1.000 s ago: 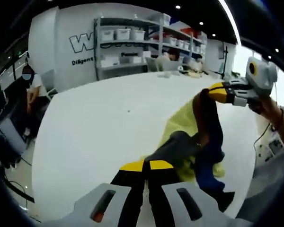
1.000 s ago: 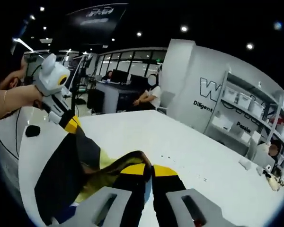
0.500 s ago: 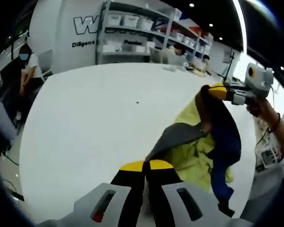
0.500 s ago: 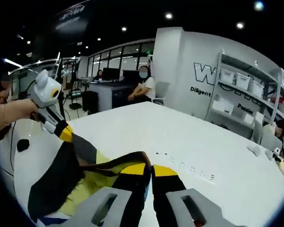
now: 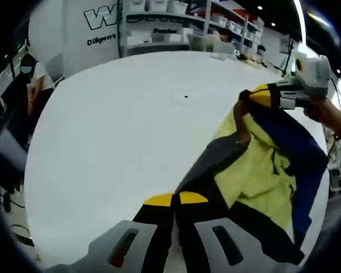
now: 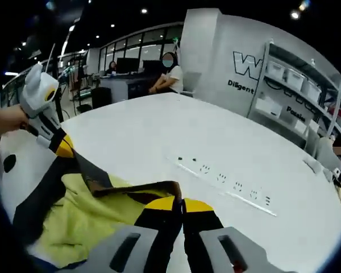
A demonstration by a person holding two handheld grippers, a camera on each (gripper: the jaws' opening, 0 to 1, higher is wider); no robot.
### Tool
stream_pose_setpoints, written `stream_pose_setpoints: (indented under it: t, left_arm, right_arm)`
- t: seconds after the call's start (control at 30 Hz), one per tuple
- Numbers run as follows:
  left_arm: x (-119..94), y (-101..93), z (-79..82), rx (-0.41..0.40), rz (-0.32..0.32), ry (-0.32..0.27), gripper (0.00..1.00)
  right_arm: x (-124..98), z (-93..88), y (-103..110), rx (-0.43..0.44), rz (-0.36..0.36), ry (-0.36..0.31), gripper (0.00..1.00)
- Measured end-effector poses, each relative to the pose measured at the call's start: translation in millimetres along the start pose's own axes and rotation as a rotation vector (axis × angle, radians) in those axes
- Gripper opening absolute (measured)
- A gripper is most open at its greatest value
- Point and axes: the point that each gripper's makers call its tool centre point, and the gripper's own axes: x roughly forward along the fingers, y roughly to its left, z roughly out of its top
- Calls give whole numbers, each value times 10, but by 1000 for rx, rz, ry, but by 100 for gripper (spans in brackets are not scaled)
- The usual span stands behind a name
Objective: Fold the garment on the visible template until the final outline fits inside the template.
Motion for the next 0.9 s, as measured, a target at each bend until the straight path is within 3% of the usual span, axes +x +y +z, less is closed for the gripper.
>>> stream_pose_setpoints:
  t: [0.17, 0.4, 0.5, 0.6, 0.67, 0.7, 0.77, 0.9]
  left_arm:
    - [96, 98, -17, -6, 42, 3, 0]
    - [167, 105, -45, -23, 56, 1, 1]
    - [168, 147, -53, 7, 89, 8, 6]
    - [119, 212, -33, 32, 129, 4, 20]
    - [57, 231, 1, 25, 143, -21, 31]
    - [33, 237, 3, 26, 150, -22, 36]
    - [-31, 237, 6, 38, 162, -27, 42]
    - [-157, 170, 40, 14, 150, -66, 55]
  right_arm:
    - [132, -70, -53, 13, -7, 18, 0]
    - [195, -117, -79, 18, -22, 29, 0]
    - [199, -129, -83, 69, -31, 25, 0]
    - [157, -61, -150, 147, -78, -23, 5]
    - [104, -54, -129, 167, -60, -20, 12]
    - [75, -56, -118, 245, -67, -19, 18]
    - [39, -34, -65, 283, -39, -25, 34]
    - [-87, -8, 56, 355, -11, -34, 47]
